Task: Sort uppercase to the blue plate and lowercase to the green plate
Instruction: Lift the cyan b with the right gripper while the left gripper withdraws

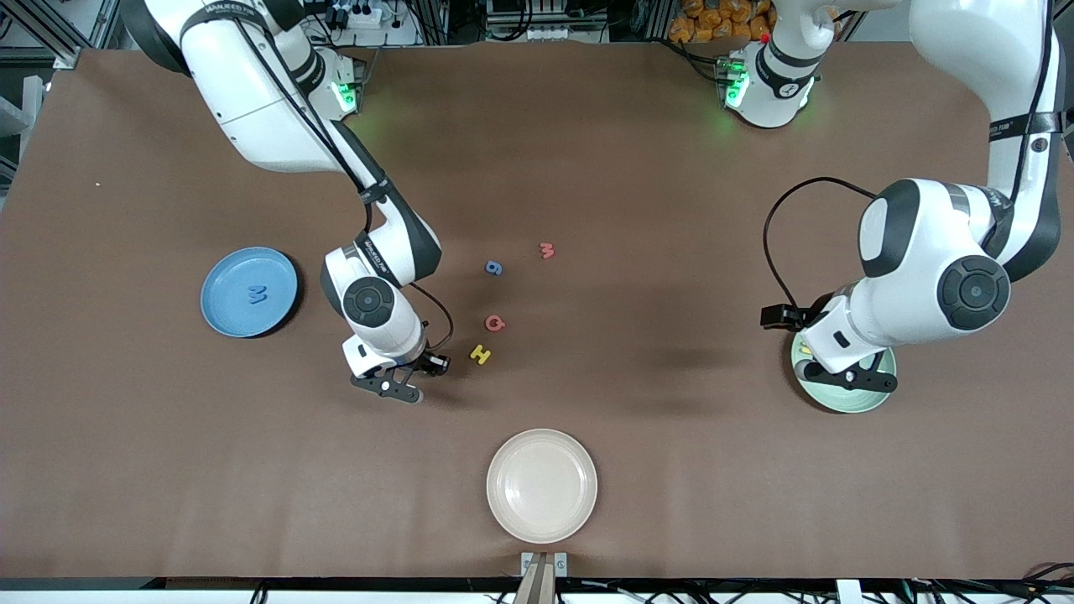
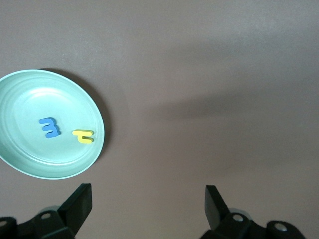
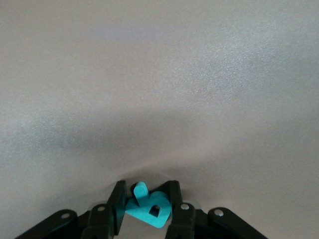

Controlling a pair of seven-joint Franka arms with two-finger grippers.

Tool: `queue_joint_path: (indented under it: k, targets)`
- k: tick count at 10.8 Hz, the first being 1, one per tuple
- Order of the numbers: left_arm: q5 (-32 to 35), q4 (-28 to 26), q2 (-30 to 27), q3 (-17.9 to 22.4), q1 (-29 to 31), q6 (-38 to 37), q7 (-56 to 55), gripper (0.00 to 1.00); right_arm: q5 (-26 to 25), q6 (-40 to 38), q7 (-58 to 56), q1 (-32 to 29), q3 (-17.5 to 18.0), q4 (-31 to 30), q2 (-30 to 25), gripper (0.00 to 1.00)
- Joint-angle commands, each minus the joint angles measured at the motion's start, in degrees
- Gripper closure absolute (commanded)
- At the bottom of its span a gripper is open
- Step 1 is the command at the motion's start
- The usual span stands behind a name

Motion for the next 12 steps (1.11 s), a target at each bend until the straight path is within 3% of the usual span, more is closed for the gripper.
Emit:
queue_joint_path:
  k: [1, 6, 11, 12]
  targets:
    - [1.37, -0.76, -0.91, -0.48, 0.13, -0.39, -1.19, 0.0, -0.39, -0.92, -1.29, -0.04, -0.14, -0.2, -0.14, 0.77]
    - [1.28, -0.59, -1.09, -0.57, -2.05, -0.39, -6.61, 0.0, 3.75, -10.67, -14.8, -3.29, -0.14, 2.0, -2.34, 0.76]
    - [0.58, -0.59, -0.74, -0.57, -11.62, -0.39, -23.21, 0.0, 3.22, -20.86, -34.03, -10.14, -0.49, 1.74, -7.7, 0.76]
    - [0.58, -0.5, -0.39, -0.57, -14.26, -0.39, -26.9, 0.0, 3.31, -24.01, -37.9, -10.15, -2.14, 1.21, -8.05, 0.76]
